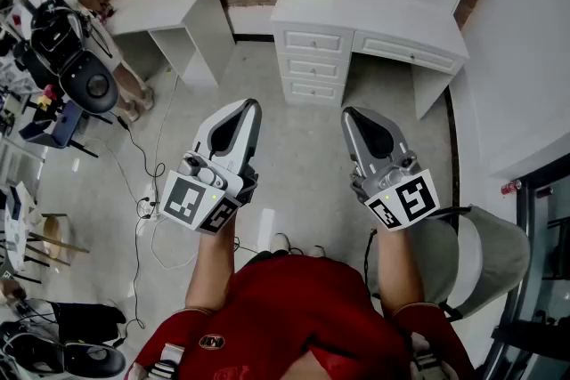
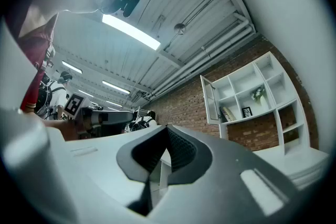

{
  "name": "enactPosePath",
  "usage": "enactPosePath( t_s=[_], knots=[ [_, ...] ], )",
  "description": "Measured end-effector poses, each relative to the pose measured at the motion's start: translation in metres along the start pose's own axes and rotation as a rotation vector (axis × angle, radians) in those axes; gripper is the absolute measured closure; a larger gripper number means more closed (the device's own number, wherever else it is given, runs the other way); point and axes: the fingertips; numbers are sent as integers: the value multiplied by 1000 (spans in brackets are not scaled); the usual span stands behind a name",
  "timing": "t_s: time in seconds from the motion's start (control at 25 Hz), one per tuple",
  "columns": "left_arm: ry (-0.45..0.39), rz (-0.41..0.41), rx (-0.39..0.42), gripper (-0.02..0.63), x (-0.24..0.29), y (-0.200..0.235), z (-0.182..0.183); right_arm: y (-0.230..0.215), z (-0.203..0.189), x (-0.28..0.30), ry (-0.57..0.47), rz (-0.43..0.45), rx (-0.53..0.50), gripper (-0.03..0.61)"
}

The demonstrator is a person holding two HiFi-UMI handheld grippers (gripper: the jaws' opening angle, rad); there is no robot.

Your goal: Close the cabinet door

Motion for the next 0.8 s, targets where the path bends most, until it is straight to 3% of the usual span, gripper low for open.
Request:
enactPosePath(
  t_s=[0.32, 0.52, 0.8],
  knots=[
    [26, 7, 29, 612, 10, -18, 1, -11, 5, -10, -37, 21, 42, 566],
    [7, 32, -36, 612, 20, -19, 0, -23, 3, -14, -47, 7, 79, 566],
    [-3, 16, 6, 612, 34, 23, -16, -43, -8, 14, -34, 4, 62, 566]
  ],
)
Point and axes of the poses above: the fingertips, and each gripper's own axes: x forward along the fingers, y to its left, z out of its top, and after that the axes turned 10 degrees about -z, right-handed
